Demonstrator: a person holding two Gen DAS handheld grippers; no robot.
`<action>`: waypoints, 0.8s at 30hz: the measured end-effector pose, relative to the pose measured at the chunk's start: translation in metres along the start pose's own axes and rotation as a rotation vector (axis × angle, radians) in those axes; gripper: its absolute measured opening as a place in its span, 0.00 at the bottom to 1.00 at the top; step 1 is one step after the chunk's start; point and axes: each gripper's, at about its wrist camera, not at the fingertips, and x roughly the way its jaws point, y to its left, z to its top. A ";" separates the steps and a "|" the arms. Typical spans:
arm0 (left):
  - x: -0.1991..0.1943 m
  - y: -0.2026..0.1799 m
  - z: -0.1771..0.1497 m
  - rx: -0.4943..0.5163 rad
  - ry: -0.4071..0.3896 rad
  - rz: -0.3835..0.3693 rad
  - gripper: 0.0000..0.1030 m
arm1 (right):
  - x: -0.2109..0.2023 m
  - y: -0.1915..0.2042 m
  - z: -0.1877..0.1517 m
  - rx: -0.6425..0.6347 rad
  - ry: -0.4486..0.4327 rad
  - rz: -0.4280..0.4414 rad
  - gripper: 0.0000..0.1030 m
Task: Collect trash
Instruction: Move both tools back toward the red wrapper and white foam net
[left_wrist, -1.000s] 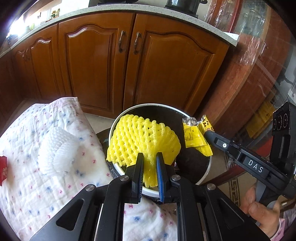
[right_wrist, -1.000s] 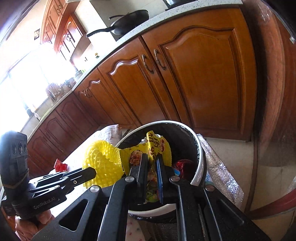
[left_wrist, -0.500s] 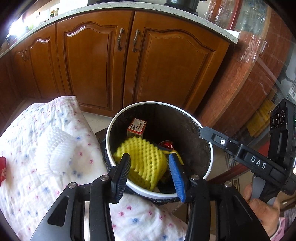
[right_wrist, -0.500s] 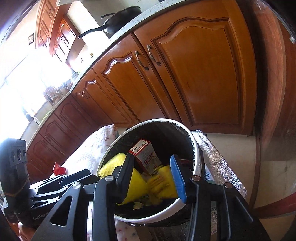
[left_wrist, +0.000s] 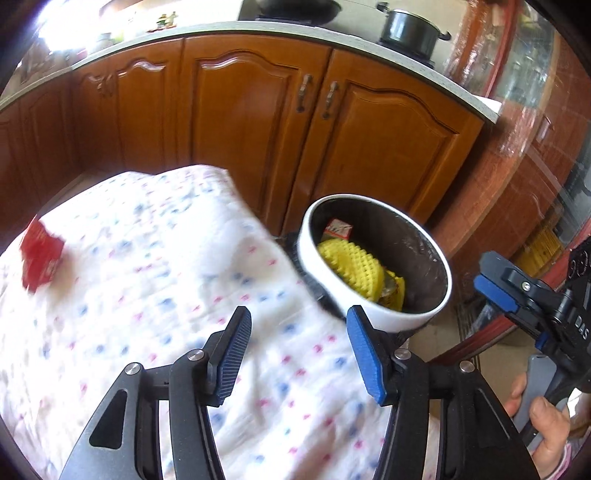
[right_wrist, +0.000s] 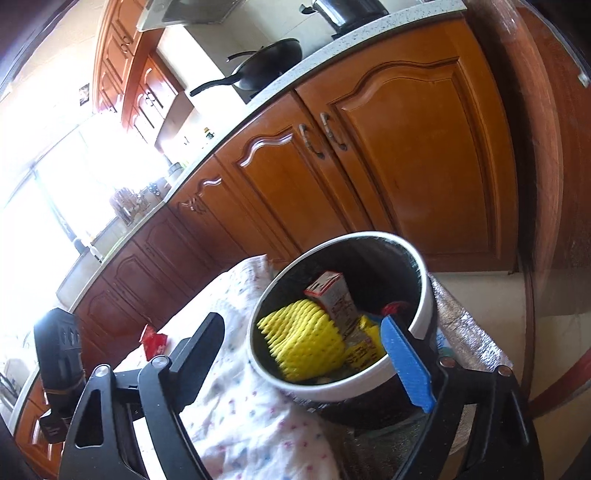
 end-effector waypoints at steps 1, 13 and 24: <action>-0.006 0.005 -0.005 -0.014 -0.002 0.009 0.53 | 0.000 0.005 -0.004 -0.005 0.002 0.005 0.88; -0.065 0.074 -0.047 -0.173 -0.032 0.096 0.58 | 0.020 0.083 -0.060 -0.134 0.119 0.076 0.95; -0.102 0.120 -0.070 -0.257 -0.070 0.185 0.70 | 0.051 0.128 -0.095 -0.231 0.196 0.080 0.97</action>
